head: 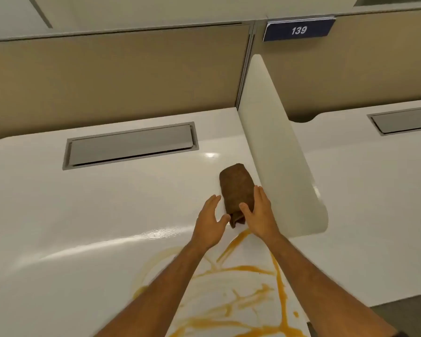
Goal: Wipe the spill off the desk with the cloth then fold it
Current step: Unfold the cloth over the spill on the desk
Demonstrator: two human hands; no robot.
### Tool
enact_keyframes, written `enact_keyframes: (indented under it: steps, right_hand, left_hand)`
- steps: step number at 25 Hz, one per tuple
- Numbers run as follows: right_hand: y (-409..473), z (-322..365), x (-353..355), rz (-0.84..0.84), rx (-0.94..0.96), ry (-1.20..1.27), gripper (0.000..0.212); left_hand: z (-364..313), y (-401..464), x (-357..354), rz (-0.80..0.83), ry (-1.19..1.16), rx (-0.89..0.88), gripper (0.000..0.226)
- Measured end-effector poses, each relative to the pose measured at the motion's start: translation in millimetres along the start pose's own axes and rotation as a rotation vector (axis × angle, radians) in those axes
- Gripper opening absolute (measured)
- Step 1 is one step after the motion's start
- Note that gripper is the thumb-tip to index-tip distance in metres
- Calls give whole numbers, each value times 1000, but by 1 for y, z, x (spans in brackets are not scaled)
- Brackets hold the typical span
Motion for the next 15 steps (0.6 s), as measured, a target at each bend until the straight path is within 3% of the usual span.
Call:
enact_keyframes:
  steps: [6, 9, 13, 15]
  right_hand:
    - [24, -16, -6, -135, -197, 262, 71]
    - [22, -24, -12, -113, -359, 555, 76]
    - [5, -13, -23, 4, -454, 807, 43]
    - [-11, 3, -22, 2, -404, 831, 41]
  left_hand:
    - [-3, 44, -29, 47, -189, 163, 57]
    - [3, 49, -26, 29, -228, 213, 63]
    - [14, 38, -6, 54, -300, 290, 66]
    - [17, 21, 7, 71, -346, 257, 63]
Point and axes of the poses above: each hand's wrist, its own y-axis towards the middle knuckle, its own x-axis out of the back of the hand, z = x × y, the point moved 5 cm from there along y, towards the middle knuckle, and after that the axes turned 7 degrees about y, right-handed, at the moved point
